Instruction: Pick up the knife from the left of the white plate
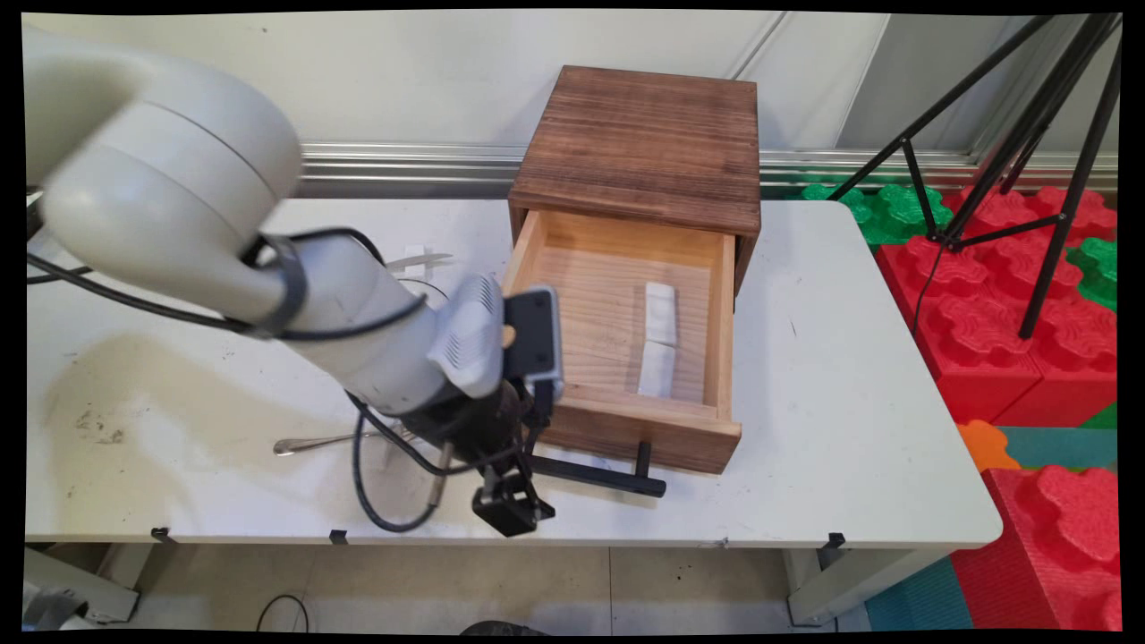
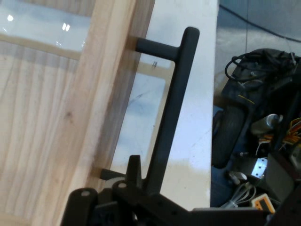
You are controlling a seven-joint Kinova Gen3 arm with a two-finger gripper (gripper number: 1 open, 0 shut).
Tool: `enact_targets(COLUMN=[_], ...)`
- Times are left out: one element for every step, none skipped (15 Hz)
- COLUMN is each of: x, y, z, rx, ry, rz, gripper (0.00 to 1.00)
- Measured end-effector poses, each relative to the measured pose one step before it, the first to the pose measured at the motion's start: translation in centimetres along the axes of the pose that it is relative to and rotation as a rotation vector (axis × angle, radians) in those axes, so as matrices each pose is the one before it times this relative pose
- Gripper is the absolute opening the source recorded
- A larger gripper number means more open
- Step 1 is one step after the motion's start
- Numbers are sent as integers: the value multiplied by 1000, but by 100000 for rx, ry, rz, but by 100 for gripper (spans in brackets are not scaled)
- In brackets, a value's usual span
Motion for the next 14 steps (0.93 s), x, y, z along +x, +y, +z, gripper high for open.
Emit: enact_targets(x=[-217,-294,-166,-172,-154,-178,-291,-298,-253,-248,-464,-429,-296,-510], y=[-158,-233,-160,-194,-177,-222,-379,-390,-325,-286,-560,-553,-385,-742], z=[-867,-1156,-648,-741,-654,-689,-1007,-967,-726,-579,-1019,-846,-527,-867], rx=[-259,-409,-195,-295,-172,-111,-113,-48,115,210,511,783,564,1211], ry=[931,1293,711,886,745,846,1185,1031,641,265,527,112,-95,-307], rz=[547,570,284,295,322,217,200,137,-53,-162,-478,-559,-407,-798], gripper=[100,100,100,100,100,100,100,100,100,100,100,100,100,100])
